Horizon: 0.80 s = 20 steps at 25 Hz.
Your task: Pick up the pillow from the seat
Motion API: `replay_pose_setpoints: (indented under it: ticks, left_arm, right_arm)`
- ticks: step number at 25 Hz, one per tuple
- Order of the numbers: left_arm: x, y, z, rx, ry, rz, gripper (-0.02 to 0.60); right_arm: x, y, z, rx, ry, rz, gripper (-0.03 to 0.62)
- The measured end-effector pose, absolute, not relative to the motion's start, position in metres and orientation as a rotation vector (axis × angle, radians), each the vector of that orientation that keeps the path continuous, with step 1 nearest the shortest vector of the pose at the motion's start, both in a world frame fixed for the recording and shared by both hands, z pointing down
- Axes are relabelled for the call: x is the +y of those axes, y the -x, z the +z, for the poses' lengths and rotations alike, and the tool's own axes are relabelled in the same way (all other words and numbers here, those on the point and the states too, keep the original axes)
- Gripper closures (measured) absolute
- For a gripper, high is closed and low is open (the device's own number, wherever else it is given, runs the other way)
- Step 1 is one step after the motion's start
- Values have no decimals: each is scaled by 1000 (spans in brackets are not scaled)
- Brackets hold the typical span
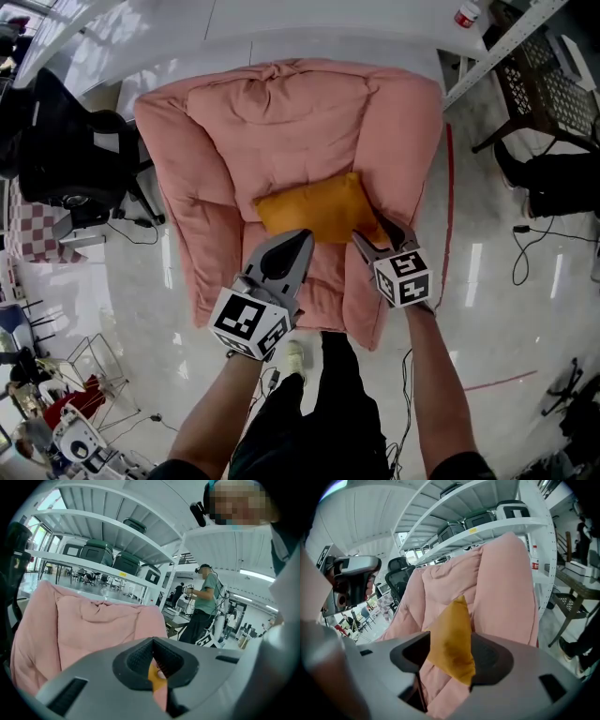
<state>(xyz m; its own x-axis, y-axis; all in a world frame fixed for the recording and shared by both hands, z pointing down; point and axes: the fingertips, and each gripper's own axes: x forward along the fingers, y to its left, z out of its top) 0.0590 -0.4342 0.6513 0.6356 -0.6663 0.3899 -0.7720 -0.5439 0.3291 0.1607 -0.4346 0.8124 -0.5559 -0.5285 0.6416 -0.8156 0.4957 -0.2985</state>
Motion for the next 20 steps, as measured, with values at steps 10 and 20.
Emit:
replay_pose_setpoints:
  ticks: [10,20]
  left_arm:
    - [-431,-56,658,-1133,-2372,330,581]
    - [-433,-53,656,-1147,-2373,328,581]
  right_arm:
    - [-438,-157,849,-2216,-1028,828,333]
    - [-441,-149,860,-2171,-1003,837,385]
